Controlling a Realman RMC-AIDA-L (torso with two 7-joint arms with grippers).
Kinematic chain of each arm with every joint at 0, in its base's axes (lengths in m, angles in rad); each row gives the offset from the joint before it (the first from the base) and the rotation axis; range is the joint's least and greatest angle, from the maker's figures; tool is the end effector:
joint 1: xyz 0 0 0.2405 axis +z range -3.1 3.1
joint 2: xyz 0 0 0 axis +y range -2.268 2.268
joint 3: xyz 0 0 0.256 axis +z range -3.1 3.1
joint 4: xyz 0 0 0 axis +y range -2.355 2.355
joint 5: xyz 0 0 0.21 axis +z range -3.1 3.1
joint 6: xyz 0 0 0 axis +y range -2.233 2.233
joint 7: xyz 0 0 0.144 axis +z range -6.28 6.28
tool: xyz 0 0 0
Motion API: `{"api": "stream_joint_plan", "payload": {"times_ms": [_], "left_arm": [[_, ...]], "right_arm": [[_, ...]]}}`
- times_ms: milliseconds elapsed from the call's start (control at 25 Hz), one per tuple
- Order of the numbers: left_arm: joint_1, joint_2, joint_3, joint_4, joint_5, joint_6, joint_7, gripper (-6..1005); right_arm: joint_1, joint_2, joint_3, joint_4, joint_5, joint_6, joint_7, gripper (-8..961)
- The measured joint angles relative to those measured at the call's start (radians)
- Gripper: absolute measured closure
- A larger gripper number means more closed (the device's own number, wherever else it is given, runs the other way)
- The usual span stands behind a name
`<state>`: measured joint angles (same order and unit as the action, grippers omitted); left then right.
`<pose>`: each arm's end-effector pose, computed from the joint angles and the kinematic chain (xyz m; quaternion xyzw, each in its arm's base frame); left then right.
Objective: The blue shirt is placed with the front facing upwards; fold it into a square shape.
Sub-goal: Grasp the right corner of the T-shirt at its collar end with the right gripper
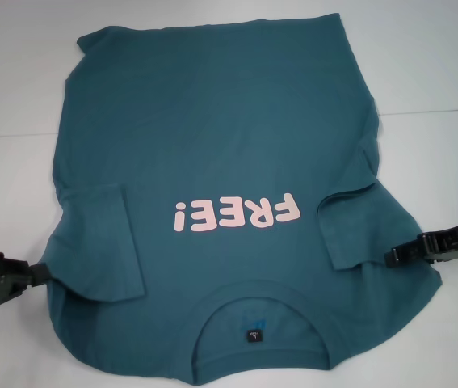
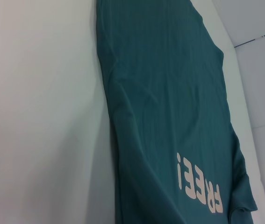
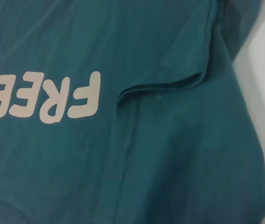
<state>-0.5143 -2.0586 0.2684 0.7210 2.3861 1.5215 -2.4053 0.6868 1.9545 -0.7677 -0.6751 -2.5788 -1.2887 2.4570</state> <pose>-0.3350 0.3182 0.0437 -0.6445 -0.7104 -0.2504 0.1312 0.3124 0.3832 0.0400 -0.7759 0.5935 -0.0242 0.2126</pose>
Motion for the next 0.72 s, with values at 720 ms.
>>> {"api": "stream_joint_plan", "payload": {"times_ms": [720], "left_arm": [[0.001,0.0,-0.001,-0.002,-0.024,0.006,0.0,975]], "right_arm": [[0.0,-0.006,0.002,-0.015,0.003,-0.027,0.0,589]]}}
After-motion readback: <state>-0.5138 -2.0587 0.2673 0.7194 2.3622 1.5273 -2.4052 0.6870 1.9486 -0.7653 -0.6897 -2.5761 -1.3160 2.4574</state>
